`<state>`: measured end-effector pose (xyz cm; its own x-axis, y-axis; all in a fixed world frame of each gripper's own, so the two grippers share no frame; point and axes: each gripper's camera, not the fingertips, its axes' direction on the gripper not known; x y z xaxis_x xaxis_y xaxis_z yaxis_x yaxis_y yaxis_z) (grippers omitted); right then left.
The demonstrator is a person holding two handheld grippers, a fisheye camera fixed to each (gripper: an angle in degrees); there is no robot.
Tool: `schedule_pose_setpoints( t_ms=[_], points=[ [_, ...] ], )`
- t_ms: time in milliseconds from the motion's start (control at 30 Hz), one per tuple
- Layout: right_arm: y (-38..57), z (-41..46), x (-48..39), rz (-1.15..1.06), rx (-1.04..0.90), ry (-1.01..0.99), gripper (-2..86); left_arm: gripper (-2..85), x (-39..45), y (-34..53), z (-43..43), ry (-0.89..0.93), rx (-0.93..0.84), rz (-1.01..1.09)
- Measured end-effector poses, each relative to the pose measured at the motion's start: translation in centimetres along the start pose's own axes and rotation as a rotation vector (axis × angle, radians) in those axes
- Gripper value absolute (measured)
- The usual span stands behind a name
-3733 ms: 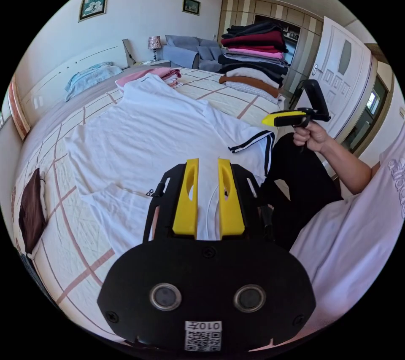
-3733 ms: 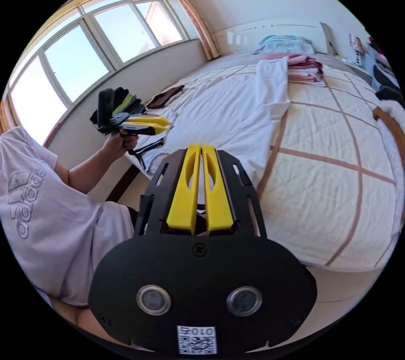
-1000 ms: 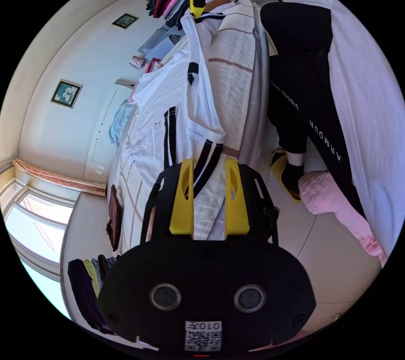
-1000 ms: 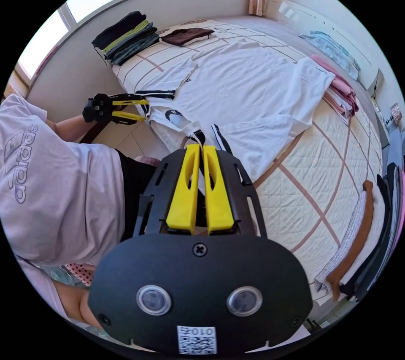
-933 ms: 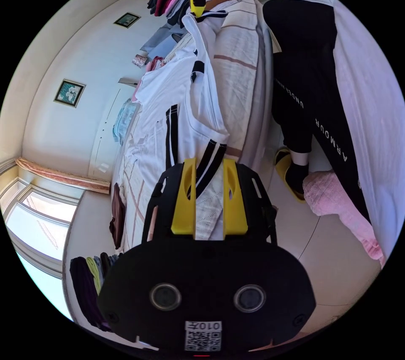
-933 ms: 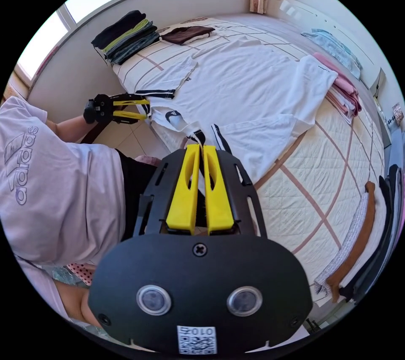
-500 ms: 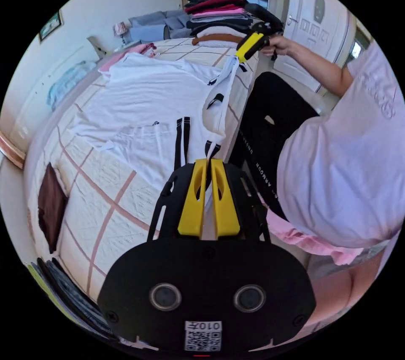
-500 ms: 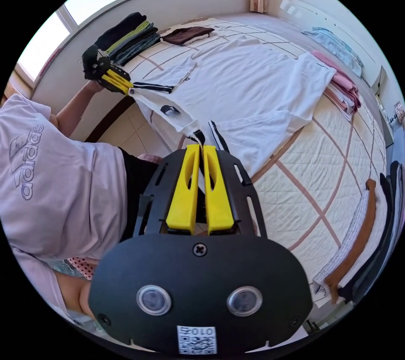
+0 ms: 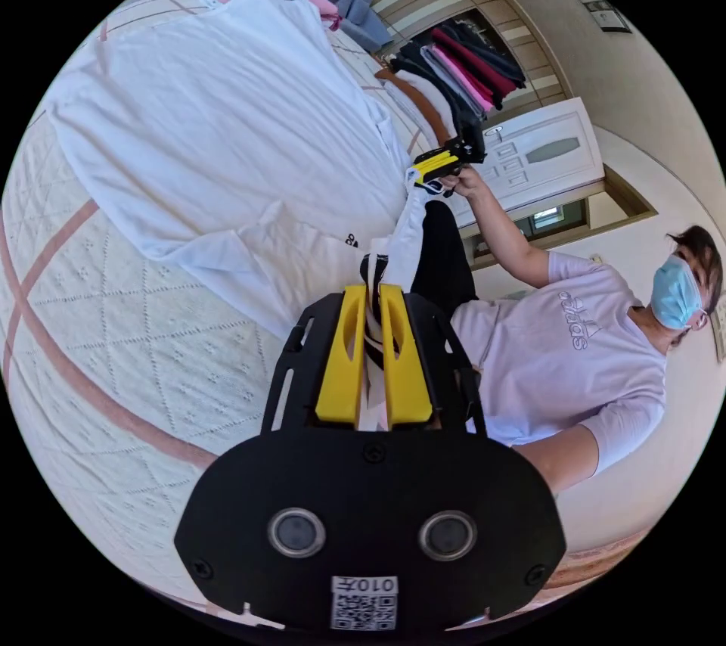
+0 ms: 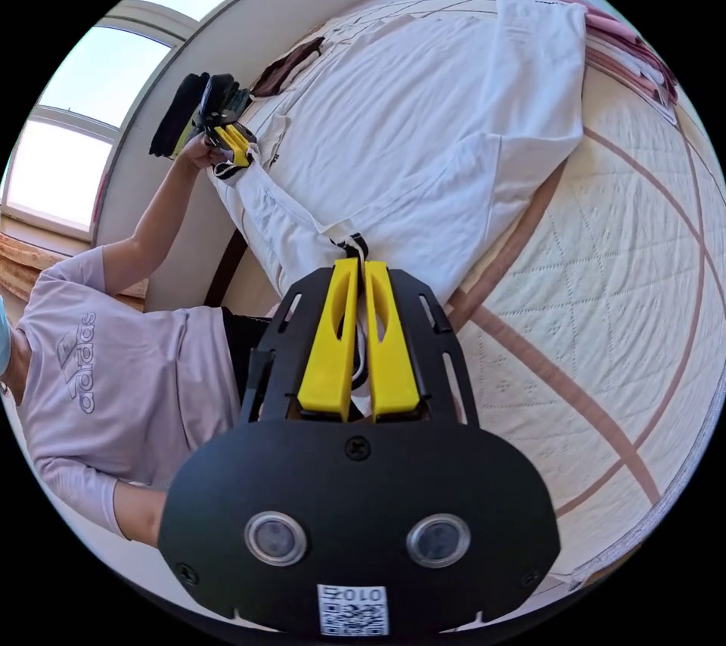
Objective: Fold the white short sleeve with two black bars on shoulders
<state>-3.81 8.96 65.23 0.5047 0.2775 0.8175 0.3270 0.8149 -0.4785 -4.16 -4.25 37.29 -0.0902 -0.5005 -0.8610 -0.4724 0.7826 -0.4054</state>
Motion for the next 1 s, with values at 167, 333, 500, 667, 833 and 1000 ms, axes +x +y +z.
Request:
schedule_pose_setpoints(
  t_ms=[167, 333, 500, 667, 833, 1000],
  points=[
    [0.6, -1.0, 1.0, -0.003, 0.017, -0.004, 3.8, 10.4, 2.4, 1.4, -4.6, -0.203, 0.134, -0.103],
    [1.0, -1.8, 1.0, -0.013, 0.020, 0.014, 3.9, 13.7, 7.8, -1.2, -1.4, -0.672, -0.011, -0.058],
    [1.7, -3.0, 0.6, -0.021, 0.031, 0.037, 5.0, 14.1, 6.8, -3.6, 1.4, -0.621, -0.104, 0.015],
    [5.8, -7.8, -1.0, -0.013, 0.203, 0.112, 10.9, 14.0, 8.3, -3.3, 0.8, -0.673, -0.056, 0.034],
    [9.9, -7.2, -5.0, -0.158, 0.182, 0.183, 12.8, 13.3, 10.8, -0.9, 0.9, -0.714, -0.027, 0.097],
    [11.6, -4.4, -4.8, -0.139, 0.173, 0.234, 12.5, 12.4, 11.3, 0.5, 1.6, -0.732, 0.011, 0.098]
  ],
)
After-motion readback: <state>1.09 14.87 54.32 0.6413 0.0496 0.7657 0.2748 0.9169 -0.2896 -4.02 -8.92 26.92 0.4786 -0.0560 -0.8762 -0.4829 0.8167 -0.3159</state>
